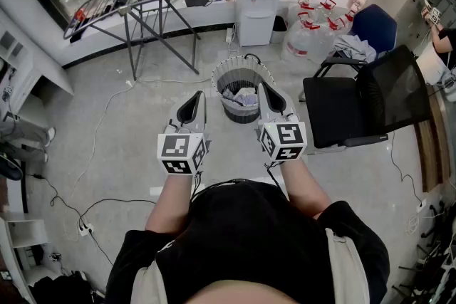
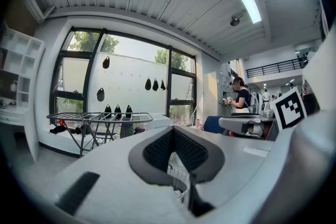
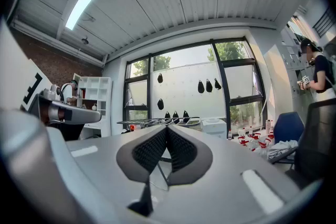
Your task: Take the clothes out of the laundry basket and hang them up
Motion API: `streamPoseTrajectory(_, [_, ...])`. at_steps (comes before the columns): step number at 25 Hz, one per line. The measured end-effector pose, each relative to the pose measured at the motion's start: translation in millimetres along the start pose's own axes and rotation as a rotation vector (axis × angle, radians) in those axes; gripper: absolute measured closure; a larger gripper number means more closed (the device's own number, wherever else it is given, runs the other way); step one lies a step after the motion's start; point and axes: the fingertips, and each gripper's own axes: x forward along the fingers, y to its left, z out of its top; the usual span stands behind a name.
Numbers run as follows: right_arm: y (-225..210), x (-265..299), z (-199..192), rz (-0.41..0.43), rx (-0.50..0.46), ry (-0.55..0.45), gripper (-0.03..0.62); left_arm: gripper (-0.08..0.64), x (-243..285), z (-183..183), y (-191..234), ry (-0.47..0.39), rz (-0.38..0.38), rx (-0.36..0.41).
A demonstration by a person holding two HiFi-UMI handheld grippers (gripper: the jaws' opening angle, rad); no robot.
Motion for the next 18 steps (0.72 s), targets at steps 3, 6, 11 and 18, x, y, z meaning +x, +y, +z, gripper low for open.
streamPoseTrajectory(3, [0.8,0.3,-0.8,0.001,0.0,0.0,0.58,0.551,-0.7,-0.1,2.4,0.001,0.004,-0.003])
streamPoseTrajectory(6, [3.8,3.4,0.2,0.0,0.008,-0.006,0.579,0.551,-2.5,0.7,8.7,0.0,0.008,-0.01])
streamPoseTrajectory(11, [14.8,10.8,-2.4,0.0,0.011,-0.001,0.58,0.551,-7.1,-0.3,22.2,-0.002,0.011,-0.021])
streamPoseTrajectory(18, [38.0,33.0,-4.4,0.003,-0.003,0.01,0.58,0.551,-12.7,-2.4,54.3,-0.008,0.012,-0.034])
